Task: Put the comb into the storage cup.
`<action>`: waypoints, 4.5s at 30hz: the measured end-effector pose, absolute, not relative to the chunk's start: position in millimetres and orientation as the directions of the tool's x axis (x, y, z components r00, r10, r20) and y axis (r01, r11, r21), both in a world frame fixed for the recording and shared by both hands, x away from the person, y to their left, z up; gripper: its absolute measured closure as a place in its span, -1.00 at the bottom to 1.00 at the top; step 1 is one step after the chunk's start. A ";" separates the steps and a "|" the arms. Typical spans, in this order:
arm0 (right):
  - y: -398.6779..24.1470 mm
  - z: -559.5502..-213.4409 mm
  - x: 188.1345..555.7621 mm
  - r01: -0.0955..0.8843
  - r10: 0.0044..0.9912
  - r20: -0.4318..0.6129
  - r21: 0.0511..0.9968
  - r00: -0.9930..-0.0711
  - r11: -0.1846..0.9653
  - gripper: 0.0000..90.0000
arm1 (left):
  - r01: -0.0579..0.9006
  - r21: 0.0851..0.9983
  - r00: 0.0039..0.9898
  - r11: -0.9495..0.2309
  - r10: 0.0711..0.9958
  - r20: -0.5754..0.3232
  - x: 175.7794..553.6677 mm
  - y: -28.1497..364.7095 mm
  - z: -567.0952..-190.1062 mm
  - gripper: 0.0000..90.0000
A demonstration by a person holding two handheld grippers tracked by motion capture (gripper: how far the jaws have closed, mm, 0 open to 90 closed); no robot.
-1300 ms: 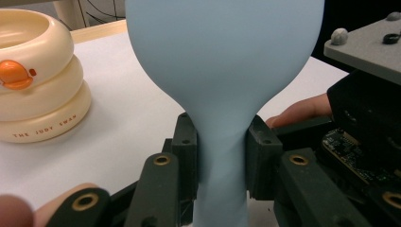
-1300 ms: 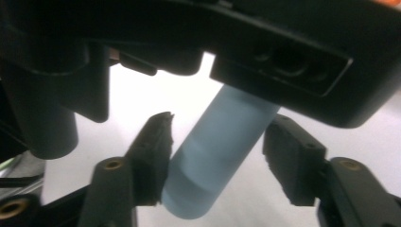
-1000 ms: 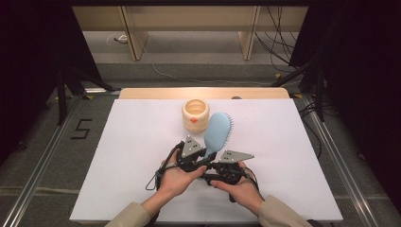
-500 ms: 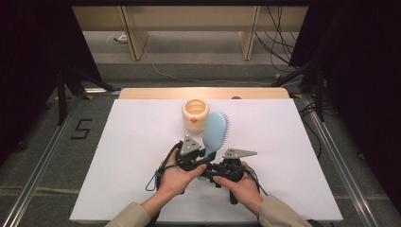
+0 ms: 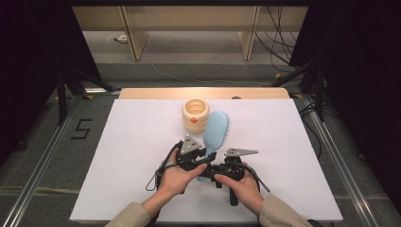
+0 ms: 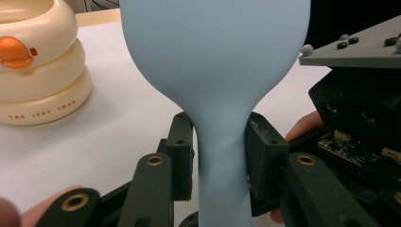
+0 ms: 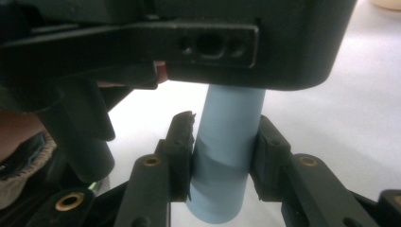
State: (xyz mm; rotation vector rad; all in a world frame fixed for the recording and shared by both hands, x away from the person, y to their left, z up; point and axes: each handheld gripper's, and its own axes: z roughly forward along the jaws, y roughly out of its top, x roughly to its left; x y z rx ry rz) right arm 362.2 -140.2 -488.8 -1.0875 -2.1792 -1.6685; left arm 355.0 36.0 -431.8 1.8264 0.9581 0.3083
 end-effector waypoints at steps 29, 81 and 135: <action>-145.2 -489.1 365.1 0.681 0.426 0.597 0.730 -0.679 0.061 0.44 | 0.448 0.849 0.708 -0.280 0.691 -0.145 348.7 42.5 -414.3 -0.07; -146.3 -490.0 365.7 0.684 0.430 0.600 0.727 -0.674 0.058 0.44 | 0.349 0.887 0.725 -0.302 0.687 -0.051 353.3 63.1 -380.9 -1.00; -146.3 -488.6 364.9 0.678 0.425 0.599 0.734 -0.679 0.048 0.44 | 0.375 0.890 0.726 -0.258 0.678 -0.109 388.3 40.0 -357.9 -1.00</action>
